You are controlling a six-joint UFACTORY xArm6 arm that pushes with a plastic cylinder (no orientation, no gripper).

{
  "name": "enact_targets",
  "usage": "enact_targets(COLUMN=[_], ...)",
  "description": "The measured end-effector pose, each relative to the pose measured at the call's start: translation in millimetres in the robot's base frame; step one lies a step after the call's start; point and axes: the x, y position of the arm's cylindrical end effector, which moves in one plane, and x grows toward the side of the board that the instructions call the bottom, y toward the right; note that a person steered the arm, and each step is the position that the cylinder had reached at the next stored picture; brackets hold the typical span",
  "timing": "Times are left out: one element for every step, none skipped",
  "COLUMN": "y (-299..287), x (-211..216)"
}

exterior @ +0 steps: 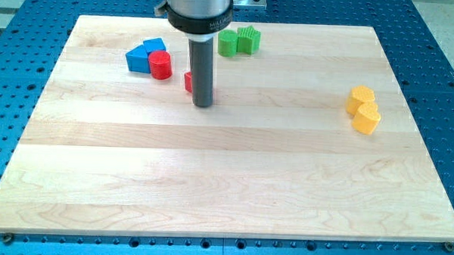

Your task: Move the red star into the red circle

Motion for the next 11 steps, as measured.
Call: enact_targets(y=[6, 48, 15, -2, -14, -7, 11, 96, 164, 167, 168], x=[-9, -22, -28, -29, -33, -53, -53, -64, -113, -123, -123])
